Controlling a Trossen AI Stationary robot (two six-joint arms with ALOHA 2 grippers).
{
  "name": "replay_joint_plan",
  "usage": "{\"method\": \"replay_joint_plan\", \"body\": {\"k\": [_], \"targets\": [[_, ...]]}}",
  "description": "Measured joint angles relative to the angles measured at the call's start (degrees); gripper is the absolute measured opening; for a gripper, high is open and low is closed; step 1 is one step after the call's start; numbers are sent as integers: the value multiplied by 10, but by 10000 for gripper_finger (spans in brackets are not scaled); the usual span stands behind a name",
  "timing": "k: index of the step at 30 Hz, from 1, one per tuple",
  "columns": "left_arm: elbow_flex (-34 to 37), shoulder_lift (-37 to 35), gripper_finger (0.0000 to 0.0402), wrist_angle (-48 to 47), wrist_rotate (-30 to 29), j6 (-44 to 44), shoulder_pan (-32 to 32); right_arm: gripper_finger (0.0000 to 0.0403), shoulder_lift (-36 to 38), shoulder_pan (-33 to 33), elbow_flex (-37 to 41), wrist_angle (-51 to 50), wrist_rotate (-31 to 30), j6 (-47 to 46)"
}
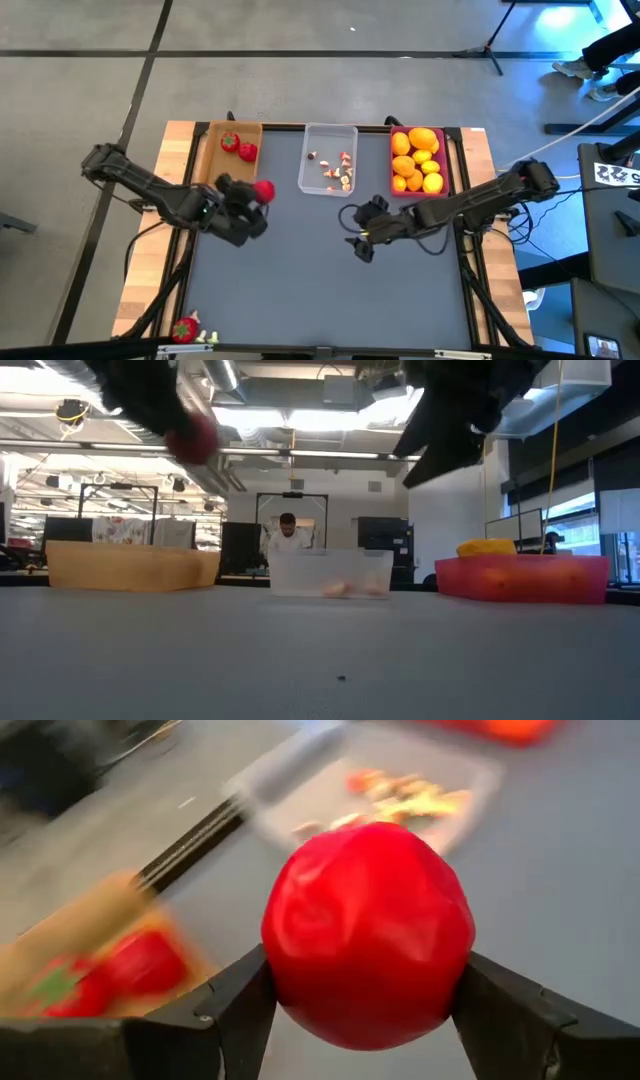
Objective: Sort produce into baskets
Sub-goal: Put the tomato into the orange bin
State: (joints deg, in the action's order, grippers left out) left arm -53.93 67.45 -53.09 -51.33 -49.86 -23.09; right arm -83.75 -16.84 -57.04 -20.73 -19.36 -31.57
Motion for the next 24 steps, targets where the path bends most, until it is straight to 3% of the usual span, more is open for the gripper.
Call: {"method": "replay_joint_plan", "body": {"k": [5,9,16,24], "targets": [[1,-5,253,-142,-9,-144,49,360,-37,0,0,3,5,-1],[1,-4,253,-190,-7,-191,105,360,-55,0,0,-5,10,1],[6,1,253,-188,31,-128,221,360,-70,0,0,-4,10,3],[84,1,253,-74,109,-25,331,360,-69,0,0,-5,10,4]]}}
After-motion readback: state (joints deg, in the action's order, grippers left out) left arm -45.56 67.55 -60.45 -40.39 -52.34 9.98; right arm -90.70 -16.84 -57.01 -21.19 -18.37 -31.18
